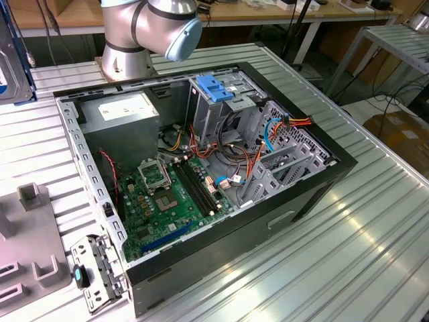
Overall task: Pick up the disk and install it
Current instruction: 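Pick up the disk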
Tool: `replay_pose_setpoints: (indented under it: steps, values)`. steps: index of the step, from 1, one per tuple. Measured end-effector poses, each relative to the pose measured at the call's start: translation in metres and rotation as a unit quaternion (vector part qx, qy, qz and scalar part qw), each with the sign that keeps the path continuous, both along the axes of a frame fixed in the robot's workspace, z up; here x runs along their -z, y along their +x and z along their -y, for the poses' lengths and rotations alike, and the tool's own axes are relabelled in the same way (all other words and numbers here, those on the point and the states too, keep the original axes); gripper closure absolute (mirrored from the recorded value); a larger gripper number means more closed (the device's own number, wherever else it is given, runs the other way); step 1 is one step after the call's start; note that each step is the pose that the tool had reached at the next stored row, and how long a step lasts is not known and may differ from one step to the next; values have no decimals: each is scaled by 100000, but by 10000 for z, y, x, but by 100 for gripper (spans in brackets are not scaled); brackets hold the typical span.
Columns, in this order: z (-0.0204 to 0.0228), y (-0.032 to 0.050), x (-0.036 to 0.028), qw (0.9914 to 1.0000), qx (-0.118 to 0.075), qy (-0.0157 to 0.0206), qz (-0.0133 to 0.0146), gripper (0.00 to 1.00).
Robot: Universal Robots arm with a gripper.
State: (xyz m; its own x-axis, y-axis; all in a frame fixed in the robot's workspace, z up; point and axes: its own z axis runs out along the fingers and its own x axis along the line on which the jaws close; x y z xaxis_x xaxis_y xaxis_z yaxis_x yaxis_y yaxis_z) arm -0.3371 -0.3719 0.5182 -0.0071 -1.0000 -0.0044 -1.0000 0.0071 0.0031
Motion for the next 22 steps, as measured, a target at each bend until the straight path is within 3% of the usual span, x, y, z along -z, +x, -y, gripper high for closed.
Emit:
replay_pose_setpoints:
  steps: [2, 3, 5, 6, 22]
  values:
    - [0, 42, 0, 100000, 4, 3, -5, 63]
    - [0, 189, 0, 100000, 1, 3, -10, 63]
    - [0, 359, 0, 100000, 0, 1, -16, 63]
    - [0, 528, 0, 100000, 2, 1, -19, 63]
    - [0, 657, 0, 100000, 3, 2, -21, 63]
